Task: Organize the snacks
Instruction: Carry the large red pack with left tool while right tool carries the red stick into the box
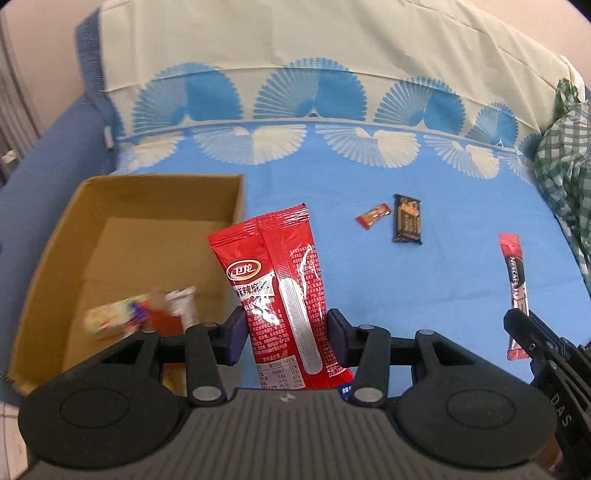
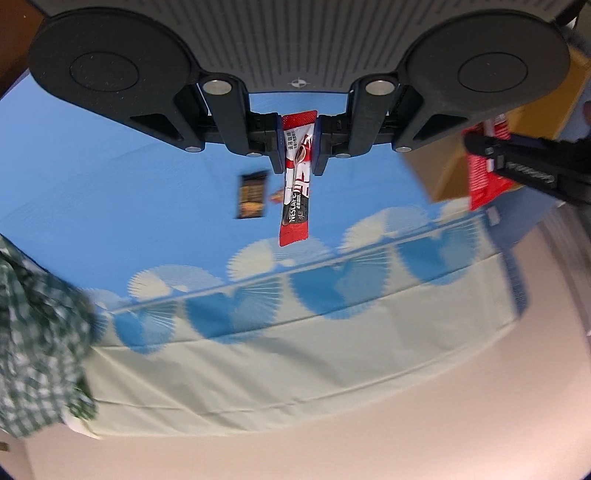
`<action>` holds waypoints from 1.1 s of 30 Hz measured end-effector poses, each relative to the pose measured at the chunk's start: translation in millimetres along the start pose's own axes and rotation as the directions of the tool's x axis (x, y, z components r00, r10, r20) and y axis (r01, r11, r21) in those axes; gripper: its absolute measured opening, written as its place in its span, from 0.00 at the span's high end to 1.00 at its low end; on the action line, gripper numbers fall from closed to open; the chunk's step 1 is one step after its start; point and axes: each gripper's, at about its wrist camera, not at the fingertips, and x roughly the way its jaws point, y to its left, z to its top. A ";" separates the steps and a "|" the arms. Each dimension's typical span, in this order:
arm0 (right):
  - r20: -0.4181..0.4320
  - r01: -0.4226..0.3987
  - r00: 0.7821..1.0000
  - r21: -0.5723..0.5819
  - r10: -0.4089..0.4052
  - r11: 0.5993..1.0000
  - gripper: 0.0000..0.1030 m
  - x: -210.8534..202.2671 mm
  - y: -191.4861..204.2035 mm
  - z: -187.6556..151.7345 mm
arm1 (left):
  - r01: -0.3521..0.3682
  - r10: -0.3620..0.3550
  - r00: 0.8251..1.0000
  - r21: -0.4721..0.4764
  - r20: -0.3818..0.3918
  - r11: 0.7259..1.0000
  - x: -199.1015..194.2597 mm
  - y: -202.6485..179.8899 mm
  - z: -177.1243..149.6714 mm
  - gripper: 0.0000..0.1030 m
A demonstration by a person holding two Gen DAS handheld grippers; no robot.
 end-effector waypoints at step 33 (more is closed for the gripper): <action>-0.102 -0.258 0.966 -0.296 0.238 0.920 0.85 -129.6 196.4 -80.0 | -0.066 0.077 0.993 -0.125 0.086 0.990 -132.1 166.7 -146.8 0.51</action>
